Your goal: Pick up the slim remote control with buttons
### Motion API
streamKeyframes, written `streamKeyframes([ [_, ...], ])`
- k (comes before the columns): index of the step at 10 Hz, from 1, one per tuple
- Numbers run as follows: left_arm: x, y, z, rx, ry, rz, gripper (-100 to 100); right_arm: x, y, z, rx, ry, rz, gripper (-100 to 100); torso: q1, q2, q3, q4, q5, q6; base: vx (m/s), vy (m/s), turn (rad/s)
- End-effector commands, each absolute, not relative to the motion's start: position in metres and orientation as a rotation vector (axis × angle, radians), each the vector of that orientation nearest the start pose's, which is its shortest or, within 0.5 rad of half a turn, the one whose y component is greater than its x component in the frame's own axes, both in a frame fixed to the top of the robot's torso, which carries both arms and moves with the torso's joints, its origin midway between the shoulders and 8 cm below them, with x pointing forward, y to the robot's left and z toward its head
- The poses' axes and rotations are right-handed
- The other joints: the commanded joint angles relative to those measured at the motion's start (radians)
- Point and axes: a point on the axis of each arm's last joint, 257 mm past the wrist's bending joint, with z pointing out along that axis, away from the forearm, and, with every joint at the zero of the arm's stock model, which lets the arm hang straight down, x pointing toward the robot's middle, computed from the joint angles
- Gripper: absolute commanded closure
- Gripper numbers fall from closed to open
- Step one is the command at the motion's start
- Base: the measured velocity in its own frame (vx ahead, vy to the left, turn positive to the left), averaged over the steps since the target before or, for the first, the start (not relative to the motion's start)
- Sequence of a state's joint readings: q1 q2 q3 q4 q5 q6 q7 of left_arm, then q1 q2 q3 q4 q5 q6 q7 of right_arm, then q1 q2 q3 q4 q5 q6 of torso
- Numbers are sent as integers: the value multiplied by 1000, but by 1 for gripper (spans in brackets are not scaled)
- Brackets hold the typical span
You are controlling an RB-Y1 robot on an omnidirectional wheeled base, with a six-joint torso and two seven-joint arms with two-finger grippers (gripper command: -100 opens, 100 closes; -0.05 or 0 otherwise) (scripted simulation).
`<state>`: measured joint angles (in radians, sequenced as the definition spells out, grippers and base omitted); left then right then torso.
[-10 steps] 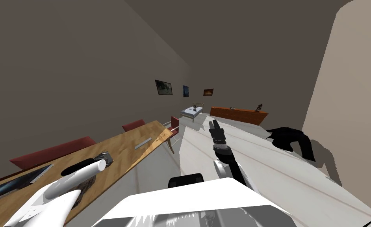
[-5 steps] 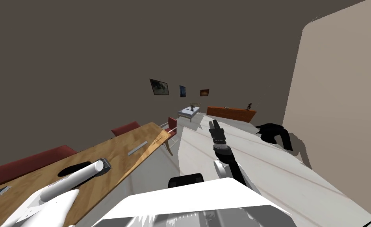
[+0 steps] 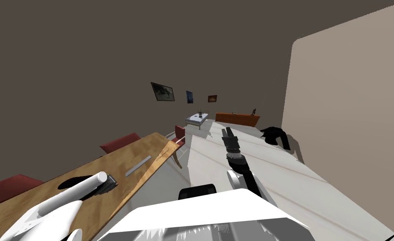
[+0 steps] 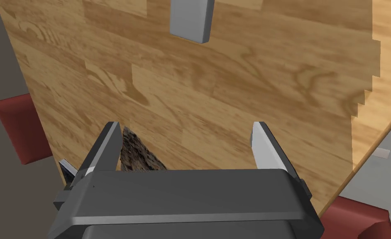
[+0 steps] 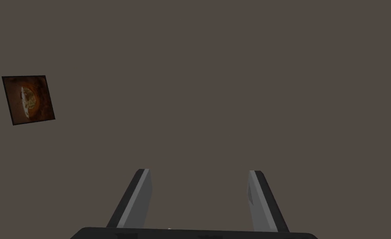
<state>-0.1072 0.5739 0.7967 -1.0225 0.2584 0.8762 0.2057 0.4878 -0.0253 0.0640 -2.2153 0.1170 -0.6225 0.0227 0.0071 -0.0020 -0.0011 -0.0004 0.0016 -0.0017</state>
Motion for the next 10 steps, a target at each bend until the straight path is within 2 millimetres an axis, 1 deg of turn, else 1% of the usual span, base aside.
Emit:
streamKeyframes([
  [1,285,710,-395,-2519,595,-282,-100,341,-236,20,504,664,1301,0,0,0,0,0,0,0,53,93,-252],
  [4,272,699,-412,-2606,571,-251,-100,341,-236,20,504,664,1301,0,2,-1,0,0,0,1,42,106,-146],
  [5,266,692,-418,-2662,551,-236,-100,341,-236,20,504,665,1301,0,1,-1,0,0,0,0,52,104,-219],
  [6,263,689,-423,-2675,549,-228,-100,341,-236,20,504,664,1301,0,1,-1,-1,0,0,1,42,91,-112],
  [7,263,689,-423,-2675,549,-228,-100,341,-236,20,505,665,1301,0,0,-1,-1,0,0,0,13,41,24],
  [8,254,679,-434,-2741,530,-205,-100,341,-236,20,505,664,1301,0,-2,0,0,0,0,-1,17,69,-191],
  [9,247,669,-443,-2795,512,-186,-100,341,-236,20,504,664,1302,0,-1,0,0,0,0,0,34,172,-321],
  [10,246,668,-443,-2802,513,-182,-100,341,-236,20,504,665,1301,0,4,0,0,0,1,1,44,156,-112],
])
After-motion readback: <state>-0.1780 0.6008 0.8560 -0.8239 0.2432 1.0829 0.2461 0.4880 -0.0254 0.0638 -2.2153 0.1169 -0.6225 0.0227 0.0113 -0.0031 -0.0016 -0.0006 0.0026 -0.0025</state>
